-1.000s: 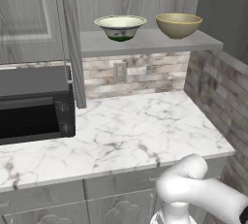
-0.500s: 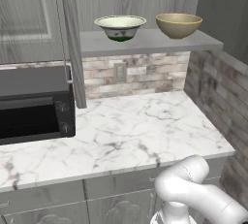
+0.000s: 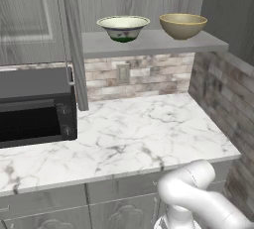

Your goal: Open the cabinet. Pick the bowls from the counter and place them in the cabinet. Then close the cabinet.

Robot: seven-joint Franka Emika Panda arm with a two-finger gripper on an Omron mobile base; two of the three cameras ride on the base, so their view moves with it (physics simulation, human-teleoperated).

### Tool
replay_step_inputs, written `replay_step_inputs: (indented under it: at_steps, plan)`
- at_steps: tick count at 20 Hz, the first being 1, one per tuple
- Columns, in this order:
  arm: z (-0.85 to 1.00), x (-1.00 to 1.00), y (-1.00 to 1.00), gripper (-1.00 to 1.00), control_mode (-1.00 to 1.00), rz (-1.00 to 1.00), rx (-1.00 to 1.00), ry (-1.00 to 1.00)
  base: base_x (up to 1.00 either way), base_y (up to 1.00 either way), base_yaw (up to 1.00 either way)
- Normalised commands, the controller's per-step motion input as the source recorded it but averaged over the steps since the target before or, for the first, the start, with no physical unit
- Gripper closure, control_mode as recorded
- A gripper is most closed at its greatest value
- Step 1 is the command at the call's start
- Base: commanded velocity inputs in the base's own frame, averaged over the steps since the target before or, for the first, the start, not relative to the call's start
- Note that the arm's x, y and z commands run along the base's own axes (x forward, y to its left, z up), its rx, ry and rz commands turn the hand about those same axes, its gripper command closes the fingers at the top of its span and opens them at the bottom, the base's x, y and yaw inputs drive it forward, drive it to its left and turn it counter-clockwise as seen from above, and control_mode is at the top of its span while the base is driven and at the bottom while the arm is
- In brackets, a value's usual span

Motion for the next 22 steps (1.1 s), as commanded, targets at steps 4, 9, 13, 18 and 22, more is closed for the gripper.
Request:
replay_step_inputs:
  at_steps: [4, 9, 13, 18, 22]
  plan:
    - [0.00, -0.89, -0.61, -1.00, -1.00, -0.02, 0.10, -0.03, 0.00, 0.00, 0.00]
    - [-0.17, -0.34, -0.55, -1.00, -1.00, 0.00, 0.16, 0.15, 0.00, 0.00, 0.00]
    - [-0.29, -0.18, -0.26, -1.00, -1.00, 0.04, 0.24, 0.29, 0.00, 0.00, 0.00]
    - [-0.50, -0.33, 0.00, -1.00, -1.00, 0.08, 0.21, 0.32, 0.00, 0.00, 0.00]
    - [-0.49, -0.49, 0.02, -1.00, -1.00, 0.10, 0.19, 0.19, 0.00, 0.00, 0.00]
